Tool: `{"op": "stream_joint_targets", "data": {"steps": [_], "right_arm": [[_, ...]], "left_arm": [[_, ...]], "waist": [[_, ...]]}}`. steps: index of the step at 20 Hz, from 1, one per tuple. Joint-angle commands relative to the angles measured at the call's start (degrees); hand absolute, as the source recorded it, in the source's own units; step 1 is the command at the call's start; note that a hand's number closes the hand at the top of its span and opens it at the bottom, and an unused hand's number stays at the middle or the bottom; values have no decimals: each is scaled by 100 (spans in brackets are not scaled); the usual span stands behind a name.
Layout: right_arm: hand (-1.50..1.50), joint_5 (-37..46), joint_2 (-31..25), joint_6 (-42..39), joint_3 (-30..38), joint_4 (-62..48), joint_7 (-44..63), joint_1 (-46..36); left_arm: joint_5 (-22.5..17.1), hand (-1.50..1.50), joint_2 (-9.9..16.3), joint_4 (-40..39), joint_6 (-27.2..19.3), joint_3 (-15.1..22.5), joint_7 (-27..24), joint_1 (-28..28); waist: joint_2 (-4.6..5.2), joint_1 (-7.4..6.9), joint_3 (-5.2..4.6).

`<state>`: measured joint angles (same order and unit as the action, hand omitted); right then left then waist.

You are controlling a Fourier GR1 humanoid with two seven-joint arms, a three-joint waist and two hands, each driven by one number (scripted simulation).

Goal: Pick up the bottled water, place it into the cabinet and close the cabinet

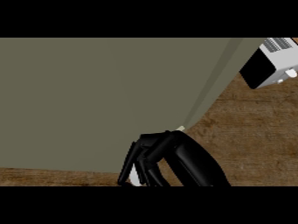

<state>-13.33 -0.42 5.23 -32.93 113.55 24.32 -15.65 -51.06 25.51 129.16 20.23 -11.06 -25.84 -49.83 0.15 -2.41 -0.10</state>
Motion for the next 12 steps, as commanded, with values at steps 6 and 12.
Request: {"op": "stream_joint_targets", "data": {"steps": [6, 12], "right_arm": [[150, -1203, 39, -410, 1566, -1929, -458, -1631], [150, -1476, -209, -1313, 2387, -3084, -585, -2257]], "left_arm": [[-674, -150, -66, -113, 809, -821, 146, -448], [-776, -150, -275, -218, 1115, -1087, 345, -456]], "waist": [[-3, 64, 10], [-2, 101, 11]]}}
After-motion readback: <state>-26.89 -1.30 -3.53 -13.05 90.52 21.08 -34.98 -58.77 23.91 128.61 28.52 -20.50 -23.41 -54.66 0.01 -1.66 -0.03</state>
